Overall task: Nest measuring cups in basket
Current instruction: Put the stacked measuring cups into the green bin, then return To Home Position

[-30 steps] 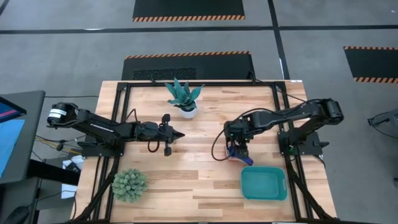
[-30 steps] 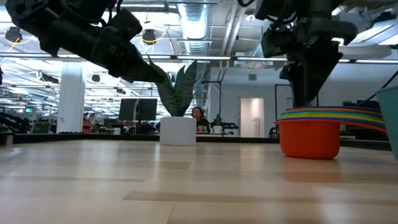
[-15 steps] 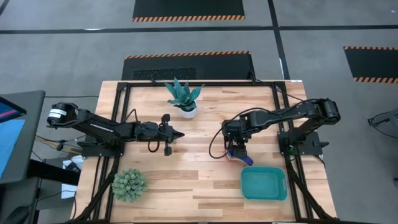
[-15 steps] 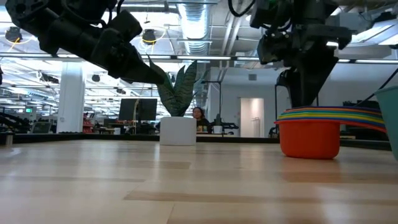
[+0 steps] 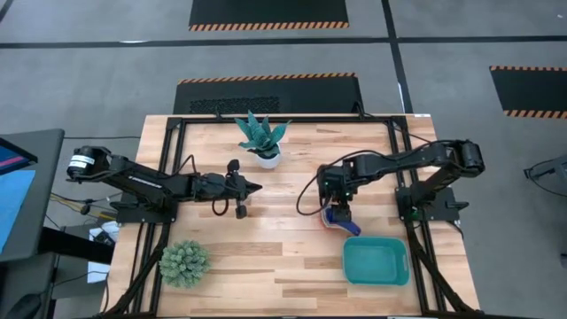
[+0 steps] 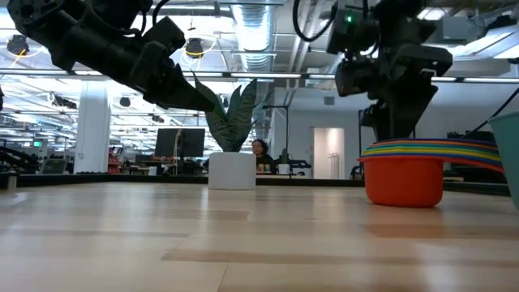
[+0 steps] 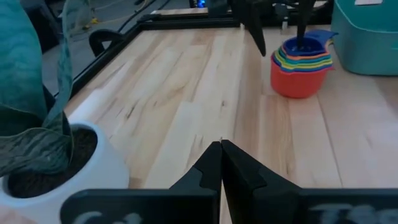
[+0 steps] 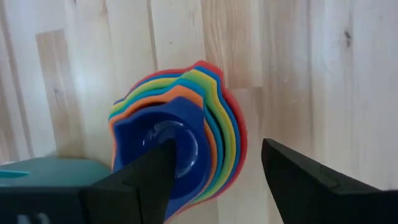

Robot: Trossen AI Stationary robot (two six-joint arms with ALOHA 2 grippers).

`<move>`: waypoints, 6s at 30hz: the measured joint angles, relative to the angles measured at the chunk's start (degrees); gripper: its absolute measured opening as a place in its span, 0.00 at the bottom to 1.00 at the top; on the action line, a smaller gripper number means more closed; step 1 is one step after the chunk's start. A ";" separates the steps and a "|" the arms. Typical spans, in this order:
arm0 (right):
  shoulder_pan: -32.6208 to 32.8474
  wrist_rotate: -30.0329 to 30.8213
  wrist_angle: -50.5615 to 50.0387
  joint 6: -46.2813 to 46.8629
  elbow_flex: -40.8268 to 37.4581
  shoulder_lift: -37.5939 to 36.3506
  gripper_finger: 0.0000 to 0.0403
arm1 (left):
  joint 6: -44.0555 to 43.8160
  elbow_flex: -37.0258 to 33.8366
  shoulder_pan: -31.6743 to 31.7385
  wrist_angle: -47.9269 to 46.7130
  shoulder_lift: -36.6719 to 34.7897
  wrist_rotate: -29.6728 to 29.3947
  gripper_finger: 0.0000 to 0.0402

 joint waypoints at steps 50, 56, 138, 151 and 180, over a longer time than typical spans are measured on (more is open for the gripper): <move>-3.22 -14.55 15.42 -1.43 -7.82 3.80 0.30 | -3.55 0.00 0.00 -0.16 -0.02 -0.60 0.00; -3.16 -14.52 15.46 -1.58 -7.82 3.85 0.29 | -3.51 0.00 0.00 -0.19 -0.01 -0.64 0.00; 42.18 14.04 5.69 32.08 -7.93 -14.82 0.25 | -4.32 -0.02 0.00 0.64 -0.02 -5.10 0.00; 42.31 12.67 7.79 34.95 -7.93 -11.96 0.27 | -3.62 -0.01 -0.42 0.44 -0.04 -4.01 0.00; 39.75 8.56 -9.47 31.79 0.51 -15.98 0.49 | -4.67 0.00 -0.42 1.63 -0.04 -4.55 0.00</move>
